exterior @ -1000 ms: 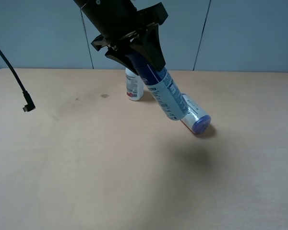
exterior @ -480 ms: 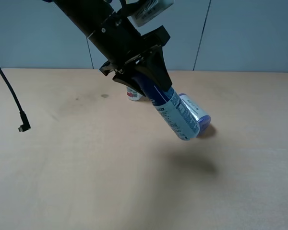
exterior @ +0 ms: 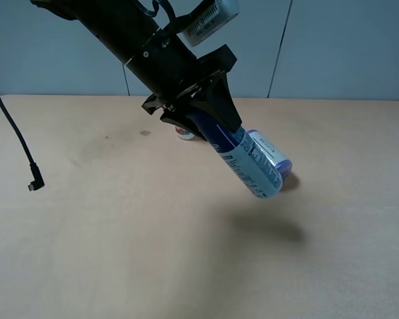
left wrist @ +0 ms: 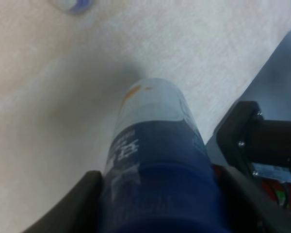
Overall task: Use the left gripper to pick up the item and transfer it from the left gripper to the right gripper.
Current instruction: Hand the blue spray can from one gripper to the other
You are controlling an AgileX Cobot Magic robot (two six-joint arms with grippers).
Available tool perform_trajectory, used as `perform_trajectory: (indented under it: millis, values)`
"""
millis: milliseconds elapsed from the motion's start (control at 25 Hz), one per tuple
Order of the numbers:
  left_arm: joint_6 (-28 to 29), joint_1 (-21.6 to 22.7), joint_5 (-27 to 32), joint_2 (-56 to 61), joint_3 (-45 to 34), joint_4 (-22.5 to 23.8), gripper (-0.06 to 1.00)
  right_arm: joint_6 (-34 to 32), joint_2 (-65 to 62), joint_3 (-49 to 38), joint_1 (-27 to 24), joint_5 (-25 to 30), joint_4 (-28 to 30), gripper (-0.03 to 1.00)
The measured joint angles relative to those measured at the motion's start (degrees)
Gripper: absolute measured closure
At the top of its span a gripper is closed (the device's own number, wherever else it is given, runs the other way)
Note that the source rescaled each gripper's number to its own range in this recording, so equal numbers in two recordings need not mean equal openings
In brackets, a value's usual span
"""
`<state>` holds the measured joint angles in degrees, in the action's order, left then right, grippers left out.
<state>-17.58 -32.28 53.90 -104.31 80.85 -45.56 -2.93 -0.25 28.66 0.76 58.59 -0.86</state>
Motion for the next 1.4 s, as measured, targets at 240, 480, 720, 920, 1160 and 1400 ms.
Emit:
perform_trajectory:
  millis: [240,480,720,920,1160,1400]
  values:
    - [-0.8,0.0,-0.2,0.0,0.0,-0.9,0.94,8.4,8.7,4.5,0.0,0.0,-7.7,-0.03]
    - [-0.9,0.0,-0.3,0.0,0.0,-0.9,0.94,24.0,21.8,6.9,4.1,-4.4,-22.6,-0.03]
    - [-0.9,0.0,-0.3,0.0,0.0,-0.7,0.94,32.0,31.8,7.1,15.3,-10.8,-26.1,-0.03]
    - [-0.9,0.0,-0.3,0.0,0.0,-0.8,0.94,35.1,40.2,7.1,23.5,-16.7,-26.0,-0.03]
    - [-0.9,0.0,-0.3,0.0,0.0,-0.9,0.94,36.5,50.4,7.1,30.7,-26.1,-25.6,-0.03]
    - [-0.9,0.0,-0.3,0.0,0.0,-0.9,0.94,37.7,59.0,7.1,34.3,-34.7,-25.5,-0.03]
